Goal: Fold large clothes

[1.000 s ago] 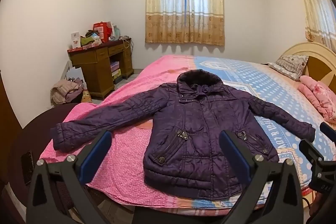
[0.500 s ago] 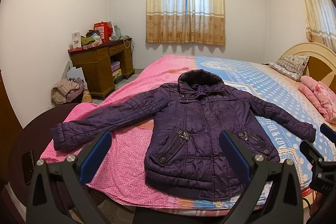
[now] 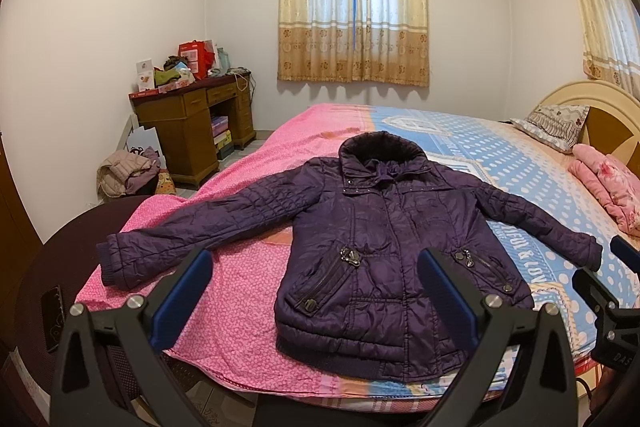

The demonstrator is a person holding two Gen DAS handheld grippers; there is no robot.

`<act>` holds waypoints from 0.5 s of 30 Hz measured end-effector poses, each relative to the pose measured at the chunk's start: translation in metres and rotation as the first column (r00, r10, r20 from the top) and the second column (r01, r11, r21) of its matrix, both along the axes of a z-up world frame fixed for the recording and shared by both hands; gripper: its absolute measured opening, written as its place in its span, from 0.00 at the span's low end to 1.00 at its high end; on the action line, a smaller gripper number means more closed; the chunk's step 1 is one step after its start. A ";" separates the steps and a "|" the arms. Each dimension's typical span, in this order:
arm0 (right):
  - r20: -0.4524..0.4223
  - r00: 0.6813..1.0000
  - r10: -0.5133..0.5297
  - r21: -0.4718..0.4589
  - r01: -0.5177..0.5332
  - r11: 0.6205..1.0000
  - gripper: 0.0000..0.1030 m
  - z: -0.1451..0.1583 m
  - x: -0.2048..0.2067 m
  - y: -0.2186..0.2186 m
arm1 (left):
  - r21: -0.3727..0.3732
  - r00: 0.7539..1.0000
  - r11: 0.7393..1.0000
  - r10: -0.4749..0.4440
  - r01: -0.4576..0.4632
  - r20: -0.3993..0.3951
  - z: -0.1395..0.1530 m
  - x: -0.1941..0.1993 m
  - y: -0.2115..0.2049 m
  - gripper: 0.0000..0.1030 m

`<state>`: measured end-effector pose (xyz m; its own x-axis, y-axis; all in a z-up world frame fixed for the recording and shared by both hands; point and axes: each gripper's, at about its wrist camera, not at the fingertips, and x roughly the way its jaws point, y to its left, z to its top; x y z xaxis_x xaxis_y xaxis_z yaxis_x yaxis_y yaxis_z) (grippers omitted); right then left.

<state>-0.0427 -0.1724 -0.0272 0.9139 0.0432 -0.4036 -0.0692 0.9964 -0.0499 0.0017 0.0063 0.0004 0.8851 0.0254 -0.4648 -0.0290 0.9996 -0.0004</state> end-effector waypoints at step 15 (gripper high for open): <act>-0.003 1.000 0.003 0.000 -0.003 1.000 0.99 -0.001 0.000 0.003 | -0.001 1.000 1.000 0.000 0.000 -0.002 -0.001 0.000 -0.001 1.00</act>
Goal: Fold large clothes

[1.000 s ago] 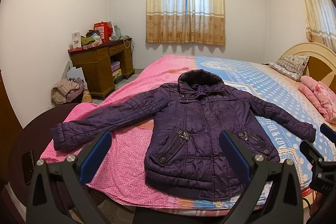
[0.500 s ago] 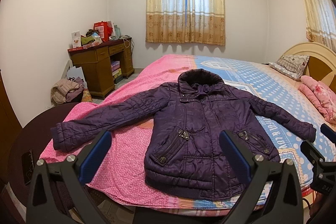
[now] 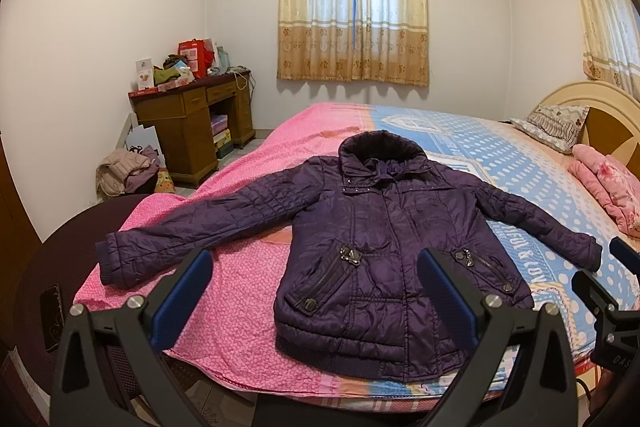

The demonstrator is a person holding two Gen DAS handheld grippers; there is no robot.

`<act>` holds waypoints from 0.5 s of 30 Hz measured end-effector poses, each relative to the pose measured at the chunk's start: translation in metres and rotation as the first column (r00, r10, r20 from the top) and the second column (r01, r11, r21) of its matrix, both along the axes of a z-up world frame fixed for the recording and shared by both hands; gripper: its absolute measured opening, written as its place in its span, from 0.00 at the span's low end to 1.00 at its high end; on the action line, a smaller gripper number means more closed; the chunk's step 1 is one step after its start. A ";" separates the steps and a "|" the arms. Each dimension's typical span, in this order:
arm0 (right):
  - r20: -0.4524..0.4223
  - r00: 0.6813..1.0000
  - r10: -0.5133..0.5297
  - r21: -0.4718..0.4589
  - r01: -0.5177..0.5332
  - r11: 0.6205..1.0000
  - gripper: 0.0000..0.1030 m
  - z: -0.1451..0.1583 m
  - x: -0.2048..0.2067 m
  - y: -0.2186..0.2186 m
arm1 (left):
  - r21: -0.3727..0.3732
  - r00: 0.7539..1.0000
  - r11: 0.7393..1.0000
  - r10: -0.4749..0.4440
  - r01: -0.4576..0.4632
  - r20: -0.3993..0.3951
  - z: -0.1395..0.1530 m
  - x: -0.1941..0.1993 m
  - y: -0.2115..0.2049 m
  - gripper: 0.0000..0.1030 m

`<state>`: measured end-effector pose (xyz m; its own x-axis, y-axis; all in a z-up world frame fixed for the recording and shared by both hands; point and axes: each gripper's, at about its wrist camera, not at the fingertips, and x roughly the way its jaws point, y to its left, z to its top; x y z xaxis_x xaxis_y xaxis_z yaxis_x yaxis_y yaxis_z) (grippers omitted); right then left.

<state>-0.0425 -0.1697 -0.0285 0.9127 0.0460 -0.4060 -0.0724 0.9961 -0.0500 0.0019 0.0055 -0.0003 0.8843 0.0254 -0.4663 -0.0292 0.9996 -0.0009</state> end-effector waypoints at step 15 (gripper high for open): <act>0.001 1.000 0.000 0.001 0.000 1.000 0.99 -0.001 0.000 0.000 | -0.001 1.000 1.000 0.001 -0.001 -0.003 -0.001 -0.001 0.001 1.00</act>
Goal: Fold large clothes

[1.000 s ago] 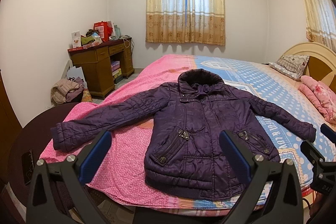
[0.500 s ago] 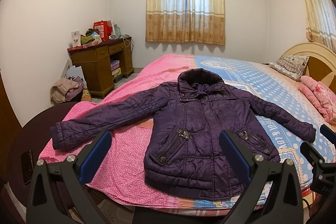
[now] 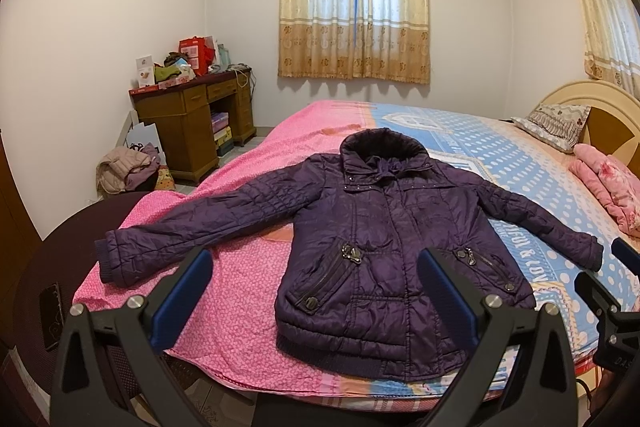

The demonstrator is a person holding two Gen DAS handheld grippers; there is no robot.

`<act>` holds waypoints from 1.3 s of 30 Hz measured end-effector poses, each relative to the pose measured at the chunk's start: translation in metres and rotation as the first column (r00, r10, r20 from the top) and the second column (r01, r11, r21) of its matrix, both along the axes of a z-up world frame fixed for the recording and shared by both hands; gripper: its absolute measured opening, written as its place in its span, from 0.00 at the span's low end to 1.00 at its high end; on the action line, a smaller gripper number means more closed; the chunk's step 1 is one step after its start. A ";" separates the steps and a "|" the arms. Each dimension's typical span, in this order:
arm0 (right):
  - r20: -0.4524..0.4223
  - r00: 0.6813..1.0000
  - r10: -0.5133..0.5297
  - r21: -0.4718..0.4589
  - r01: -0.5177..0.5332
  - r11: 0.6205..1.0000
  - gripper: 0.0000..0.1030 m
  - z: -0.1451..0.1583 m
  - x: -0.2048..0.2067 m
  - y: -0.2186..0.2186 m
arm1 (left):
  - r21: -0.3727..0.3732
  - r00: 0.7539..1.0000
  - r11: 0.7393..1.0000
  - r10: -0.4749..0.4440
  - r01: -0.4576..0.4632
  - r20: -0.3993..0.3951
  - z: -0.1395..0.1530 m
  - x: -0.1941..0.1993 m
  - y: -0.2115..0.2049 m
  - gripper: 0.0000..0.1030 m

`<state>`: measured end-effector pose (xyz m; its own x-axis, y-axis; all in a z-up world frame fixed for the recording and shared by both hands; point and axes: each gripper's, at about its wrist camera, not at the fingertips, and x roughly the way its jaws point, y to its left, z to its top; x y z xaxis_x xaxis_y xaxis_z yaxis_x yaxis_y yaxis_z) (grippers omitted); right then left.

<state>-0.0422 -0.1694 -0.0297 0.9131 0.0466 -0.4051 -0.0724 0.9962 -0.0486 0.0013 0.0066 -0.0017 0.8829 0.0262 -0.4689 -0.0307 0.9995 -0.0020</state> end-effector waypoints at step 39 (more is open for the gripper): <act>-0.076 0.997 -0.021 0.067 0.026 0.997 0.99 -0.020 0.019 -0.023 | -0.032 0.996 0.997 -0.072 0.070 -0.059 -0.020 0.016 -0.003 1.00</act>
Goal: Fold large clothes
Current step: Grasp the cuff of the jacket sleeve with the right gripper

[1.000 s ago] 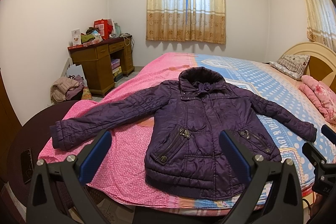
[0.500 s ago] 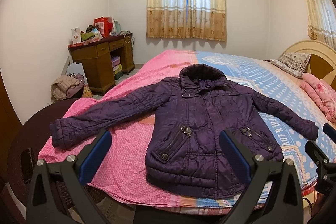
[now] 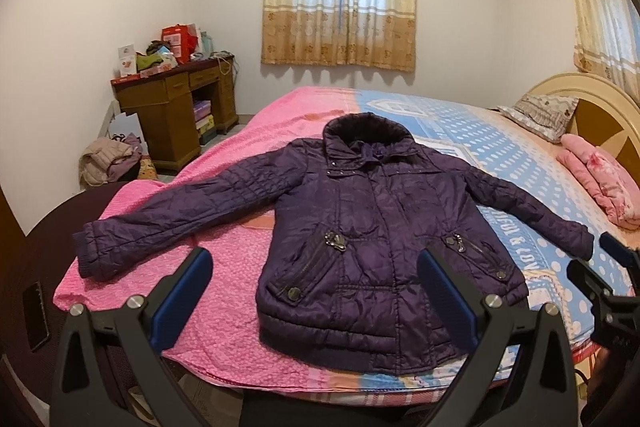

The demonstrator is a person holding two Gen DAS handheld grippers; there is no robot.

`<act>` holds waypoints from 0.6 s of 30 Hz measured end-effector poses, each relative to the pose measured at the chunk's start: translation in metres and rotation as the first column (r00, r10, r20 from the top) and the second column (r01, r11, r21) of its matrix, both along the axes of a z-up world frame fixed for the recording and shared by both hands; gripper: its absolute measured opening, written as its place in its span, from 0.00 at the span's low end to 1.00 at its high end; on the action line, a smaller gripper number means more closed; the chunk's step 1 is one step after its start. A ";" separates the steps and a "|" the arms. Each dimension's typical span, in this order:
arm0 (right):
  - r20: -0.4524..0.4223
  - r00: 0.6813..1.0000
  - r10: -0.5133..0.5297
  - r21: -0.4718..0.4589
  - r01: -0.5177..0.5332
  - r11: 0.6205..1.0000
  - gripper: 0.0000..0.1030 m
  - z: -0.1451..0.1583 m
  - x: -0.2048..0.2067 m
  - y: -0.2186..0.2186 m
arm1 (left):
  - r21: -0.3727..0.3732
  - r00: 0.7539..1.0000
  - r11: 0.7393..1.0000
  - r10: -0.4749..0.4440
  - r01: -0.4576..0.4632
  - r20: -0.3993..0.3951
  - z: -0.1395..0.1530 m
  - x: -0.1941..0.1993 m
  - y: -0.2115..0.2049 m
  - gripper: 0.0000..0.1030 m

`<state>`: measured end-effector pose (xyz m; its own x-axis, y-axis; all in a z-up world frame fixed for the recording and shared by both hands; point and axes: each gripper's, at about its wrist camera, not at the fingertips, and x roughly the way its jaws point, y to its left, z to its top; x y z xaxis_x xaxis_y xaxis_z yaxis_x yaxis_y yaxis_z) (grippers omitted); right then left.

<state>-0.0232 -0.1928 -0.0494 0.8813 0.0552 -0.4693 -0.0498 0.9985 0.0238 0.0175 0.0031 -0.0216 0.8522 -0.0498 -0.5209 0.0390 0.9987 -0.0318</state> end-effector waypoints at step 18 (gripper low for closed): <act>-0.218 0.913 -0.345 0.096 0.371 0.924 0.99 -0.086 0.048 -0.186 | 0.057 0.987 0.993 -0.098 0.105 -0.126 -0.050 0.078 -0.056 1.00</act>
<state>0.0248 -0.3790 -0.1350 0.7460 -0.1738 -0.6429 0.3294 0.9353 0.1295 0.0956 -0.0532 -0.0711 0.7738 -0.0964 -0.6260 0.1400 0.9899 0.0205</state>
